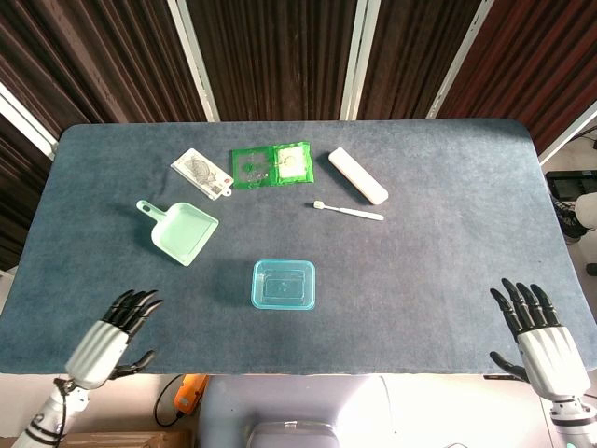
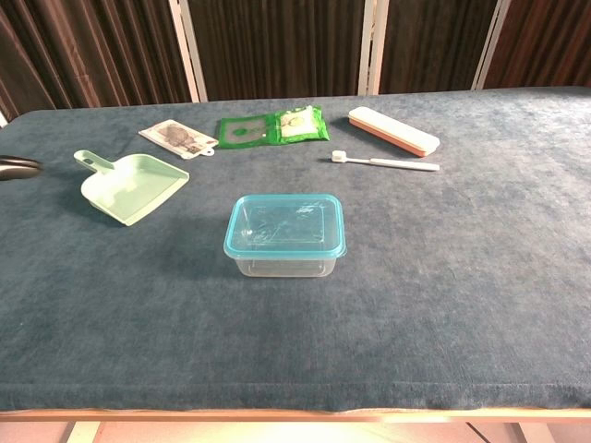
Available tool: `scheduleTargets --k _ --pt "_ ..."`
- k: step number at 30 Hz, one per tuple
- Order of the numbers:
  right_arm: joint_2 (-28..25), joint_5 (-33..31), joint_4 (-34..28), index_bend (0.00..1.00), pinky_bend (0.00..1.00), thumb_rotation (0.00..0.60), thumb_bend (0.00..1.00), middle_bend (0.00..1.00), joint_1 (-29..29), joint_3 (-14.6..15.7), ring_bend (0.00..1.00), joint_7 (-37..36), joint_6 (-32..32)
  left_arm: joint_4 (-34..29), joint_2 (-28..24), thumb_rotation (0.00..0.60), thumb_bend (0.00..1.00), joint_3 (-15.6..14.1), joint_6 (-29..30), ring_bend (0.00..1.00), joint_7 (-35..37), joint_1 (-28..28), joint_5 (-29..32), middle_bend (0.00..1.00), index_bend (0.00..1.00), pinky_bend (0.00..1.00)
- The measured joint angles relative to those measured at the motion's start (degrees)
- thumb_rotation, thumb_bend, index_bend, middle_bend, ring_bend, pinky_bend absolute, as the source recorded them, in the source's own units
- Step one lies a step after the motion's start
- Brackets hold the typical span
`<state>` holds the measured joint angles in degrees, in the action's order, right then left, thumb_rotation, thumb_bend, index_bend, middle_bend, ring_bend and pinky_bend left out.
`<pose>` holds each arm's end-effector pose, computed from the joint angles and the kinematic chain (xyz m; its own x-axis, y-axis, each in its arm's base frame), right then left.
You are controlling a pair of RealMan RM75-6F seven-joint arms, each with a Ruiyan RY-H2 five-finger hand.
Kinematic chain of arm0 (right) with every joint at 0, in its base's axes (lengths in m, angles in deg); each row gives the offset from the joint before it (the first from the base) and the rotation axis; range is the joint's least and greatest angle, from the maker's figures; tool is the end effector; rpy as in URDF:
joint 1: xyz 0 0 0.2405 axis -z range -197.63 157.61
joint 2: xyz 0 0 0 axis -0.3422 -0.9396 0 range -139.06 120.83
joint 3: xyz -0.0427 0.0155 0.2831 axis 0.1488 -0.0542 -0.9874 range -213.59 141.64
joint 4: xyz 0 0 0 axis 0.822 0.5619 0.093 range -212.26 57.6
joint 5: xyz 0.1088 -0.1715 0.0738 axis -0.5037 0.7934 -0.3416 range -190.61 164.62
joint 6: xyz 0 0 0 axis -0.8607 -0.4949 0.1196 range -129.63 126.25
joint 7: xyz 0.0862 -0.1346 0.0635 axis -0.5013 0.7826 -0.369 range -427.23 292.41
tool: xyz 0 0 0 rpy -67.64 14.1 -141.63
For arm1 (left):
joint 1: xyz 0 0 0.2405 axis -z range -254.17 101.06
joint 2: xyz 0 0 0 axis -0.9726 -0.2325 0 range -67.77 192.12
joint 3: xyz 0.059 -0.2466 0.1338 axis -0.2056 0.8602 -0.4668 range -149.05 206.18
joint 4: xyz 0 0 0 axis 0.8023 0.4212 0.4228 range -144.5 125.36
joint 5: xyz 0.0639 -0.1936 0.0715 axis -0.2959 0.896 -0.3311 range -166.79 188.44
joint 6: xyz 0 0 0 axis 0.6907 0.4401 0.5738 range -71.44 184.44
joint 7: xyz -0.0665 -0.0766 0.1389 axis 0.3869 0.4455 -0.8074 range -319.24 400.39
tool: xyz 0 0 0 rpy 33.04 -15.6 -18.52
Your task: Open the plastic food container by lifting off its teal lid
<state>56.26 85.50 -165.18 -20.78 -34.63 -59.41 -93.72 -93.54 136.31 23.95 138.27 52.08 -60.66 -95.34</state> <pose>-0.3320 -0.1696 0.1574 0.5641 0.0395 0.8248 -0.8118 -0.1562 0.5627 -0.2732 0.2268 0.0660 0.2805 0.1993 0.9389 0.8579 -0.4907 -0.1522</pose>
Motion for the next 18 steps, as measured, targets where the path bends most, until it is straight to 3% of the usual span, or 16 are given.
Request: scheduleTargets --k 8,15,18 --pt "-0.7 1.3 -0.1 0.00 0.00 0.600 0.07 0.00 -0.4 0.8 0.00 -1.4 0.7 -1.4 7.0 0.600 0.27 4.0 -9.6 0.00 1.3 9.1 0.3 0.00 0.00 0.00" --pt "-1.6 0.4 -0.1 0.00 0.00 0.600 0.07 0.00 -0.9 0.9 0.00 -3.2 2.1 -0.9 12.2 0.600 0.27 9.8 -23.6 0.00 0.2 16.9 12.3 0.00 0.00 0.00" --pt "-2.1 -0.1 0.0 0.00 0.00 0.600 0.07 0.00 -0.9 0.8 0.00 -4.2 2.1 0.3 14.8 0.600 0.27 11.2 -26.4 0.00 -1.7 19.1 15.5 0.00 0.00 0.00"
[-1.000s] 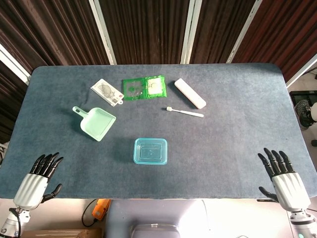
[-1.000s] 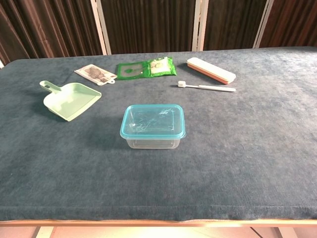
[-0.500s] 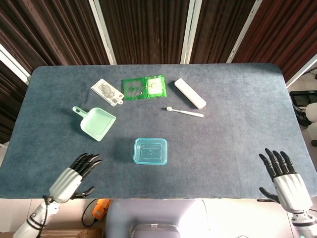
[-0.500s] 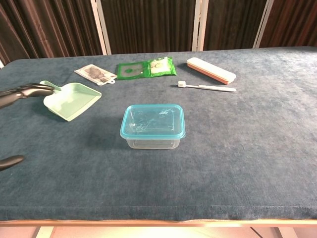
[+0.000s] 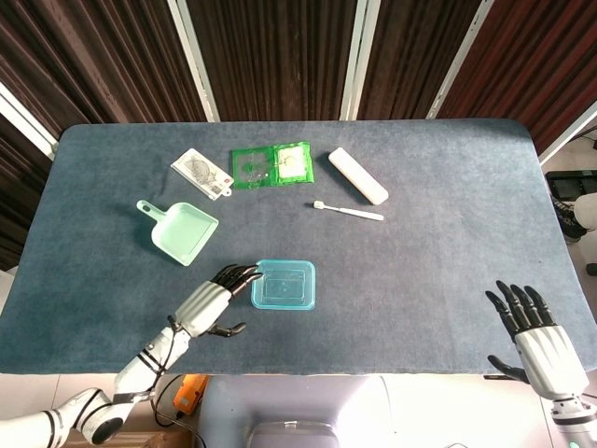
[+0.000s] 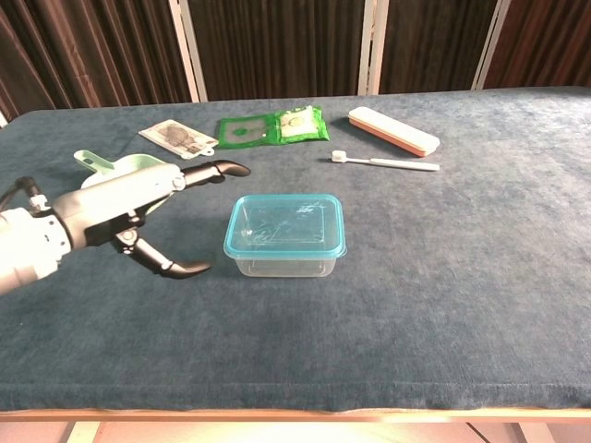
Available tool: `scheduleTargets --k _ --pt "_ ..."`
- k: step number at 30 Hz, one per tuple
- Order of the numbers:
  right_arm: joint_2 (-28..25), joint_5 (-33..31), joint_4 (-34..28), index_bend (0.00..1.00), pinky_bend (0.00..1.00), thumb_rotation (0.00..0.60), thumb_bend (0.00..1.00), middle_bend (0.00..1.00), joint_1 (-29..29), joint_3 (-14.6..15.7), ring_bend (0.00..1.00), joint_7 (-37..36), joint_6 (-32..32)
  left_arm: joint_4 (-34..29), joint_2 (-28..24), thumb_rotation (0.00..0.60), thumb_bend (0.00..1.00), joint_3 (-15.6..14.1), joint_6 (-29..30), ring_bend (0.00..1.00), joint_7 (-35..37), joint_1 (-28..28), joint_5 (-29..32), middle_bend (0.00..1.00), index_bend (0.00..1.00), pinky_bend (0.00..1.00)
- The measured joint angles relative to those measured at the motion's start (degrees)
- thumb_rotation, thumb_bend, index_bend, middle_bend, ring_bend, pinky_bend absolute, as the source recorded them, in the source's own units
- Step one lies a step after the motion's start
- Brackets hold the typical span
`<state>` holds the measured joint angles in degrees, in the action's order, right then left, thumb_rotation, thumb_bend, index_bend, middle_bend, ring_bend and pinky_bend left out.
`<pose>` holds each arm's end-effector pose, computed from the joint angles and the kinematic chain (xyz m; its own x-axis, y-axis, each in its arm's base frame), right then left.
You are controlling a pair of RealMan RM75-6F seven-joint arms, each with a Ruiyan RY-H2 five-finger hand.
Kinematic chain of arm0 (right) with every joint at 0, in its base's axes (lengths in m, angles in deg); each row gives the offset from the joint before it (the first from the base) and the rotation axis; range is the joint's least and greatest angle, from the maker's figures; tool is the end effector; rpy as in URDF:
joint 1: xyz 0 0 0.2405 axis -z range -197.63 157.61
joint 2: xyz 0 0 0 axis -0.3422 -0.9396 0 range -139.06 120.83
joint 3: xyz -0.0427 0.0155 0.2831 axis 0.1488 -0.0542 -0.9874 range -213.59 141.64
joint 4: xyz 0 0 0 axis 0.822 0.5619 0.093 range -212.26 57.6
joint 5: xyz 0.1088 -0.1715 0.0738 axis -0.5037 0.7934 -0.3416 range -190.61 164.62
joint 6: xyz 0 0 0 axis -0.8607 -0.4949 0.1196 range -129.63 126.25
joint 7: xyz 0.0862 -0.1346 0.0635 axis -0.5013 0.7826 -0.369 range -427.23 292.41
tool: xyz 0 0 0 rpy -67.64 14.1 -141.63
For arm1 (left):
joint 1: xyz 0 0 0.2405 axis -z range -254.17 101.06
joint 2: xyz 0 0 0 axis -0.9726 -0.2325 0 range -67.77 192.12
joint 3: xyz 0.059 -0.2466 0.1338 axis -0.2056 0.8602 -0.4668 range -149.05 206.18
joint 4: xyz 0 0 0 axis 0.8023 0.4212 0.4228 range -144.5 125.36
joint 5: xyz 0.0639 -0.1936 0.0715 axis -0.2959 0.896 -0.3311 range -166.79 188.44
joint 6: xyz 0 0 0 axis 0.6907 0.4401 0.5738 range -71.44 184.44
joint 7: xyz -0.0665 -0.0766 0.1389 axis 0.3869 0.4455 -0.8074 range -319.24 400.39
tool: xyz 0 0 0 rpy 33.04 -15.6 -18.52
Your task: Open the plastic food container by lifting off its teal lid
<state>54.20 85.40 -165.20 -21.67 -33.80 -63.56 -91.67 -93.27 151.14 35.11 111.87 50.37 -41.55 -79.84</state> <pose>-0.3364 -0.1717 0.1621 0.5396 -0.0129 0.8418 -0.8303 -0.1734 0.5296 -0.1649 0.3306 -0.0475 0.2192 0.4133 0.8838 0.8627 -0.5053 0.0223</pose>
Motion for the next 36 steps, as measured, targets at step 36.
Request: scheduleTargets --k 36 --pt "-0.8 -0.6 0.2 0.00 0.00 0.600 0.07 0.00 0.2 -0.2 0.00 -1.8 -0.3 12.6 12.4 0.600 0.26 3.6 -7.0 0.00 -4.9 9.7 11.6 0.00 0.00 0.00"
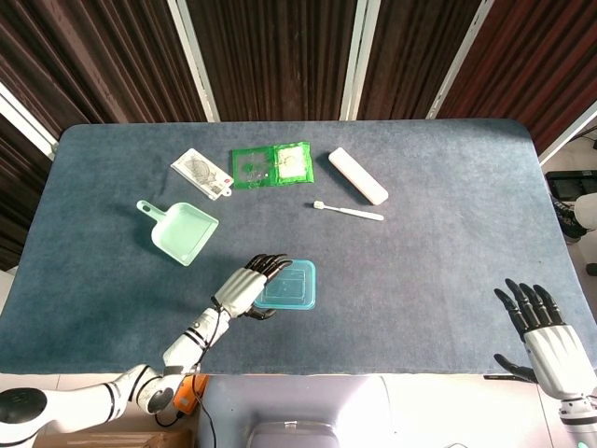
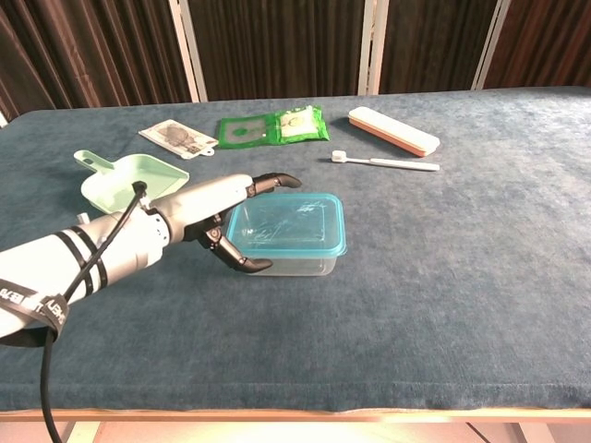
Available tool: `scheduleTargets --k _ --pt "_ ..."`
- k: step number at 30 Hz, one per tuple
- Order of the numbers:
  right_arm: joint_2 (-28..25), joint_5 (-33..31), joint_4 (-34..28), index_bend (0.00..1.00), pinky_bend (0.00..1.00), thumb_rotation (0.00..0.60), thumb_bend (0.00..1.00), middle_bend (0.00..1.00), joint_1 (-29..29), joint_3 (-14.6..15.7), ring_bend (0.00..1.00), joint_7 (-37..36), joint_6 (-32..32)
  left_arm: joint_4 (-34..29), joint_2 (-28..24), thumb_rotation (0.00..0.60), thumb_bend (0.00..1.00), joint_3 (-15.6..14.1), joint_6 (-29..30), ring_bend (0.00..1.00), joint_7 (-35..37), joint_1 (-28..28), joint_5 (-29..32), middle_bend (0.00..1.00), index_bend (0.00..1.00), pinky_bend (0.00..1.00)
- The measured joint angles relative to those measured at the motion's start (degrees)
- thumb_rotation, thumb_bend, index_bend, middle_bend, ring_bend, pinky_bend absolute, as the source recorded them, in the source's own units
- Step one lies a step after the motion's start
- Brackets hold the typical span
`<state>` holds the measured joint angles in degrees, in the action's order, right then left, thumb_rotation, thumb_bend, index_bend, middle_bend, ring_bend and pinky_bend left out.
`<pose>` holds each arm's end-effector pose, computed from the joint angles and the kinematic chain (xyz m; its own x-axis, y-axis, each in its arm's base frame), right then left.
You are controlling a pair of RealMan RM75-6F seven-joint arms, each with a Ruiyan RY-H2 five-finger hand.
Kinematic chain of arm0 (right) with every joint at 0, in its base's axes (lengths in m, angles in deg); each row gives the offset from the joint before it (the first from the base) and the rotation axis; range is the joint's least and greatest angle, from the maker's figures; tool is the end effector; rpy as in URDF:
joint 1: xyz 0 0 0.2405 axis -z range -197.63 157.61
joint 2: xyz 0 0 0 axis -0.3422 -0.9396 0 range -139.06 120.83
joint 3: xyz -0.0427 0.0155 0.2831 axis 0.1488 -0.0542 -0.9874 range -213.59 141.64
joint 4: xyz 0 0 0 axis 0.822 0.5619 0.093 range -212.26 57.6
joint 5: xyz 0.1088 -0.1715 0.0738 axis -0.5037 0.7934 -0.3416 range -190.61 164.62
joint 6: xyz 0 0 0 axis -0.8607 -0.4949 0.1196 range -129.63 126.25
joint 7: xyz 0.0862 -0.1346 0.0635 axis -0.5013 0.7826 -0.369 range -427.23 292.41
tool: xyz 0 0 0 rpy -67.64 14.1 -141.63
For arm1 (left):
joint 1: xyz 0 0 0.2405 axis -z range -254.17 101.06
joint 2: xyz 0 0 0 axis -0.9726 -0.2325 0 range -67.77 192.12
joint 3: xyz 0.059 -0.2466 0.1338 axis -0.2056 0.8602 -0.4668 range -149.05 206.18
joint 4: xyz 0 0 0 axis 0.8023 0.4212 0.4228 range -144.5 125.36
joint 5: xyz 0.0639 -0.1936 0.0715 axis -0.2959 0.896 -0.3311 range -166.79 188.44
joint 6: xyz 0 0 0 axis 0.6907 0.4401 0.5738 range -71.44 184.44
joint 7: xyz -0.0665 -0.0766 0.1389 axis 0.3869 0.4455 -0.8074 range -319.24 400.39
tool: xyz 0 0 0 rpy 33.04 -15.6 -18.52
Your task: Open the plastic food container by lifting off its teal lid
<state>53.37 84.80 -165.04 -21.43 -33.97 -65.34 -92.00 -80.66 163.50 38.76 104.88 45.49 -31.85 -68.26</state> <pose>-0.3396 -0.1713 0.1695 0.5275 -0.0118 0.8495 -0.8398 -0.1585 0.5193 -0.1263 0.3758 -0.1133 0.2509 0.4366 0.8640 0.8818 -0.4713 -0.0179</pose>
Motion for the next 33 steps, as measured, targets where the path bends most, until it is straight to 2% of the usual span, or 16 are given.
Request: scheduleTargets --k 9,12,14,19,22,26,33 --pt "0.0 0.1 0.0 0.00 0.00 0.600 0.07 0.00 0.0 0.1 0.00 0.1 0.1 1.1 0.6 0.600 0.26 0.1 -1.1 0.00 -1.6 1.3 1.9 0.00 0.00 0.00" --pt "0.0 0.2 0.0 0.00 0.00 0.600 0.07 0.00 0.0 0.1 0.00 0.2 0.1 1.7 1.0 0.600 0.26 0.1 -1.4 0.00 -2.3 1.6 2.6 0.06 0.00 0.01" --pt "0.0 0.3 -0.1 0.00 0.00 0.600 0.07 0.00 0.0 0.2 0.00 0.2 0.1 1.9 1.2 0.600 0.26 0.1 -1.3 0.03 -2.6 1.6 2.8 0.16 0.00 0.06" --pt "0.1 0.5 0.0 0.00 0.00 0.600 0.07 0.00 -0.1 0.2 0.00 0.4 0.2 1.8 1.7 0.600 0.27 -0.4 0.3 0.29 -2.7 1.3 2.5 0.48 0.00 0.40" --pt "0.4 0.7 -0.1 0.00 0.00 0.600 0.07 0.00 -0.3 0.3 0.00 0.9 0.6 1.9 2.5 0.600 0.27 -0.7 2.2 0.41 -2.1 1.0 1.3 0.62 0.02 0.54" --pt "1.2 1.5 0.0 0.00 0.00 0.600 0.07 0.00 -1.5 0.3 0.00 2.0 2.3 1.9 3.2 0.600 0.28 -1.6 2.9 0.47 -1.1 0.8 0.2 0.68 0.04 0.60" --pt "4.1 5.0 0.8 0.00 0.00 0.600 0.07 0.00 -7.6 -0.5 0.00 4.0 8.3 -0.1 3.9 0.600 0.28 -3.4 4.1 0.48 -1.9 0.2 -1.2 0.69 0.04 0.61"
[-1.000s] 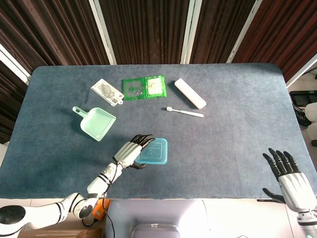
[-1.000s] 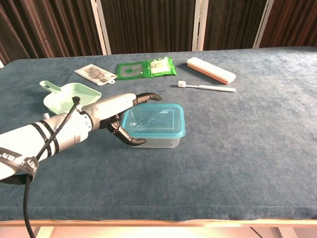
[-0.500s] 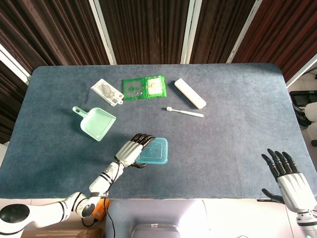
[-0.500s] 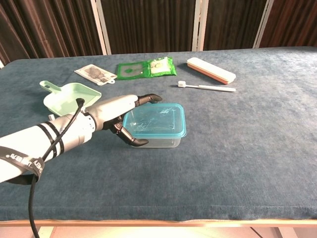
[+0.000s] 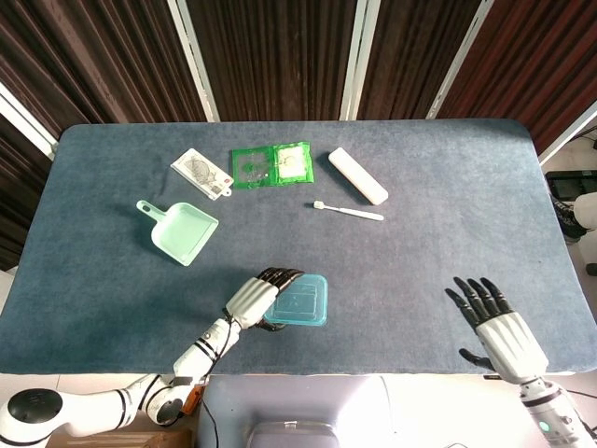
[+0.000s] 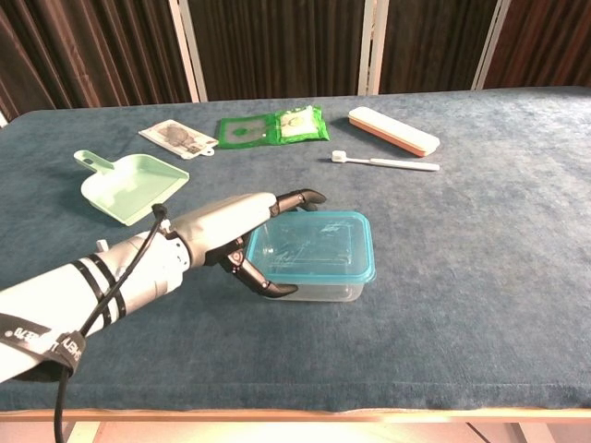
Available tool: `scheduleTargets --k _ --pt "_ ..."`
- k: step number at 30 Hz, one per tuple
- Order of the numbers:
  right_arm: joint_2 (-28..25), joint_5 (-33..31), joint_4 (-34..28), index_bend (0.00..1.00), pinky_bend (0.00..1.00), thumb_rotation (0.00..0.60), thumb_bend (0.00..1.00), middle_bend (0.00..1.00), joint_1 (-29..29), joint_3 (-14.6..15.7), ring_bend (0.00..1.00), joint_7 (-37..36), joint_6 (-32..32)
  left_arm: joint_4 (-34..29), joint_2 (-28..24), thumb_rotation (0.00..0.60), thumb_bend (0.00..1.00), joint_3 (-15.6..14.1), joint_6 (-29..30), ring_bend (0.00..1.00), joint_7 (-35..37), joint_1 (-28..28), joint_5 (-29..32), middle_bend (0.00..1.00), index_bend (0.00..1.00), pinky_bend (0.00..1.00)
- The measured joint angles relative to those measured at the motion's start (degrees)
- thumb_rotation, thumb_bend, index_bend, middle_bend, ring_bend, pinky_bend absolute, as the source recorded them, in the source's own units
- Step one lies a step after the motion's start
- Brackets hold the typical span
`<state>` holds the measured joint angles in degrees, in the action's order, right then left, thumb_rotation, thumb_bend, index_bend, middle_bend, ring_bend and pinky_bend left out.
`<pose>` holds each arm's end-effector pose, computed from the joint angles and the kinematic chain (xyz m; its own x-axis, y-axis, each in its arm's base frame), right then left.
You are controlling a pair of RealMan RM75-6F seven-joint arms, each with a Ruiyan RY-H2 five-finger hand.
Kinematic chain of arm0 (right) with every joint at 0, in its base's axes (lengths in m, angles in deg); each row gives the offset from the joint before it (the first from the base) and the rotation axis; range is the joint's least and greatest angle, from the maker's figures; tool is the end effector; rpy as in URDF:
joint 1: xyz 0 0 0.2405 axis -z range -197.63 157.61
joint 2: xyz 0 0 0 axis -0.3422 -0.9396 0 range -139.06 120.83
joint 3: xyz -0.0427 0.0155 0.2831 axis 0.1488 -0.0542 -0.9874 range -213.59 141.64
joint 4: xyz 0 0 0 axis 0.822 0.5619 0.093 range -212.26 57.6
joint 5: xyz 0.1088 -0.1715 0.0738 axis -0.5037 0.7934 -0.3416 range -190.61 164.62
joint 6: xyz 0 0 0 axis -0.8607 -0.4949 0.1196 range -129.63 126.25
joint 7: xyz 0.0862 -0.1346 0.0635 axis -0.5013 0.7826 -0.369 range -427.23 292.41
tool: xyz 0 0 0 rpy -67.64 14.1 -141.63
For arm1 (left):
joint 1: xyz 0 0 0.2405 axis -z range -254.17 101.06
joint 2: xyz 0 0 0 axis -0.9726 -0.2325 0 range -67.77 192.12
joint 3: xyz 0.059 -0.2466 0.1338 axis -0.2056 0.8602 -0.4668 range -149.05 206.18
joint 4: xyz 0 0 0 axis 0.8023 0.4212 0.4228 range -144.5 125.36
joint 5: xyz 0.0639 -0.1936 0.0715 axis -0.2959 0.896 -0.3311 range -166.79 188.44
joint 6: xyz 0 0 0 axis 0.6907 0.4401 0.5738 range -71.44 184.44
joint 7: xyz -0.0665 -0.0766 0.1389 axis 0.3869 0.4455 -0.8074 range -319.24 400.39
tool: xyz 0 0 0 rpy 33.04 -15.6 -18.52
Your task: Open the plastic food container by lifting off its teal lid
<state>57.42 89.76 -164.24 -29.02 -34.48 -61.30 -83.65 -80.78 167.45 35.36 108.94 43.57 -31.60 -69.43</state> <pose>-0.3093 -0.2109 0.1191 0.5738 -0.0485 0.8175 -0.7726 -0.3633 0.5207 -0.1102 0.3482 -0.1365 0.2612 0.4350 0.8617 0.8520 -0.5235 0.0060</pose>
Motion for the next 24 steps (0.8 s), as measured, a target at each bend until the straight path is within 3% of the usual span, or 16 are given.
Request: scheduleTargets --k 2,8,15,24 --pt "1.2 0.7 0.2 0.04 0.00 0.600 0.07 0.00 -2.6 -0.4 0.00 0.5 3.0 -0.3 0.4 0.600 0.28 -0.2 0.3 0.48 -0.3 -0.1 -0.3 0.69 0.04 0.62" --pt "6.7 2.9 2.0 0.31 0.00 0.600 0.17 0.00 -10.4 -1.3 0.00 -1.7 10.0 -0.7 1.1 0.600 0.28 -0.2 0.8 0.49 -1.7 -0.2 -0.2 0.70 0.04 0.62" --pt "14.2 6.5 8.4 0.51 0.00 0.600 0.28 0.01 -15.0 -1.1 0.00 -7.4 10.2 -1.4 0.9 0.600 0.28 -0.2 1.4 0.50 -2.5 -0.5 0.0 0.71 0.04 0.63" --pt "22.5 8.0 16.3 0.57 0.00 0.600 0.31 0.04 -18.6 -0.3 0.00 -12.5 8.2 -1.8 1.5 0.600 0.28 -0.6 2.6 0.51 -3.4 -0.8 -0.9 0.72 0.04 0.63"
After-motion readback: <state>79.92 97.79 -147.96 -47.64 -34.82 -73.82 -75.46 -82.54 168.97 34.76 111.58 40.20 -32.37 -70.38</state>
